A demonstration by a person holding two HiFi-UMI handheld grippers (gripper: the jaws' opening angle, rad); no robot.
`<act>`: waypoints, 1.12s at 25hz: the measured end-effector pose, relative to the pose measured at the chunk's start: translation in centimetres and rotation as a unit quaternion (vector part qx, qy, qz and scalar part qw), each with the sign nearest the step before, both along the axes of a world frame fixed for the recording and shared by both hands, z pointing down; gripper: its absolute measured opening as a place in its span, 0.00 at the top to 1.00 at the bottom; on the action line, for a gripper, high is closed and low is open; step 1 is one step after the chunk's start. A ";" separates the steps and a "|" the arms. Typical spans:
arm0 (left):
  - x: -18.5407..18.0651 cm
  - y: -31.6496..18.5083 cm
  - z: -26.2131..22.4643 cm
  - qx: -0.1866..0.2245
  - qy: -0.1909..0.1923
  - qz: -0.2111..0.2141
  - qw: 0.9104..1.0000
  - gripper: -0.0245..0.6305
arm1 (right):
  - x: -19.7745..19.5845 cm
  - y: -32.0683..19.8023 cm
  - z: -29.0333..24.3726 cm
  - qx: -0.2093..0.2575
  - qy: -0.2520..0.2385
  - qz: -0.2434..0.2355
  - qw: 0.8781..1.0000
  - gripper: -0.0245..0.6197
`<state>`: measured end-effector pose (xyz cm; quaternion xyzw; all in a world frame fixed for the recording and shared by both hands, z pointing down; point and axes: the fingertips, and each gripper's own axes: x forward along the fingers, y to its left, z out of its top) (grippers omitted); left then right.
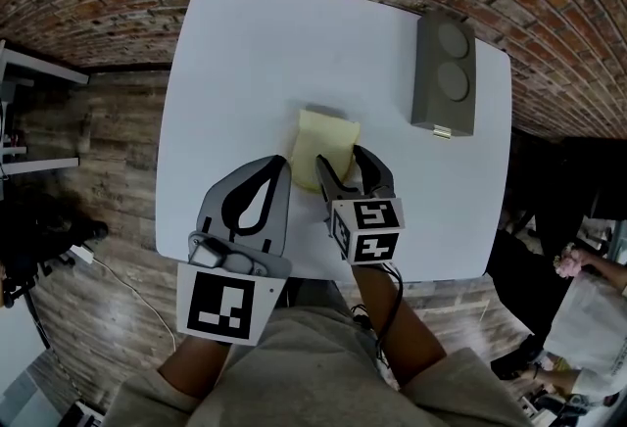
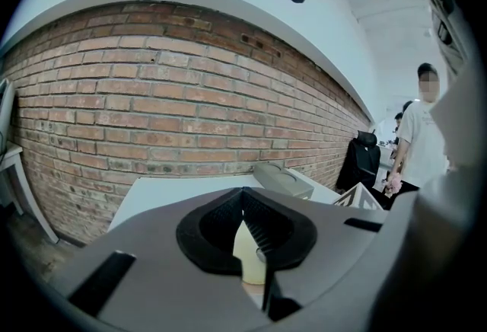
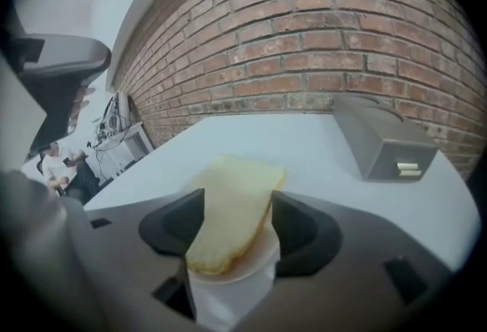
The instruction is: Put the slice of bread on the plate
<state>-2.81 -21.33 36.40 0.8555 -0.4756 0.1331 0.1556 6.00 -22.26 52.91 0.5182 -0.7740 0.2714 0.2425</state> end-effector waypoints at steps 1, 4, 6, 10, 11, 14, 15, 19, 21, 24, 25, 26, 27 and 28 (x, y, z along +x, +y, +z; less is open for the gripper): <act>-0.1 0.0 0.0 -0.001 0.000 -0.001 1.000 0.95 | 0.0 0.0 0.1 0.000 0.012 -0.004 1.000 0.54; -0.2 0.2 0.1 -0.002 -0.001 -0.001 1.000 0.95 | 0.0 0.1 0.3 -0.001 0.022 -0.004 1.000 0.54; -0.2 0.2 0.0 0.000 0.000 0.000 1.000 0.95 | 0.1 0.2 0.2 0.001 0.022 0.003 1.000 0.53; -0.2 0.3 -0.1 0.002 0.000 0.001 1.000 0.95 | 0.6 0.1 -0.8 0.019 0.017 0.017 1.000 0.53; -0.2 0.3 -0.2 0.002 0.000 0.001 1.000 0.95 | 0.7 0.0 -1.2 0.026 0.016 0.020 0.999 0.53; -0.2 0.5 -0.2 0.003 0.000 0.003 1.000 0.95 | 0.9 -0.3 -2.0 0.042 0.013 0.026 0.999 0.53; -0.2 0.5 -0.2 0.003 0.000 0.004 1.000 0.95 | 0.9 -0.4 -2.2 0.046 0.011 0.028 0.999 0.53; -0.1 0.8 0.0 0.004 -0.005 0.007 1.000 0.95 | 0.6 -0.7 -3.0 0.060 0.000 0.028 0.998 0.61; -0.1 0.9 0.0 0.003 -0.005 0.007 1.000 0.95 | 0.3 -0.9 -3.2 0.065 -0.004 0.026 0.998 0.65; 0.1 1.0 0.0 0.002 -0.003 0.009 1.000 0.95 | 0.0 -1.2 -3.7 0.074 -0.007 0.023 0.997 0.74; 0.2 1.0 0.0 0.002 -0.002 0.009 1.000 0.95 | -0.1 -1.3 -3.9 0.077 -0.009 0.021 0.997 0.78; 0.2 1.0 0.0 0.003 -0.002 0.009 1.000 0.95 | -0.3 -1.4 -4.2 0.081 -0.011 0.019 0.996 0.80; 0.2 1.0 0.0 0.004 -0.002 0.010 1.000 0.95 | -0.4 -1.5 -4.5 0.085 -0.012 0.017 0.996 0.82; 0.2 1.0 -0.1 0.004 -0.002 0.010 1.000 0.95 | -0.6 -1.6 -4.8 0.090 -0.013 0.016 0.996 0.84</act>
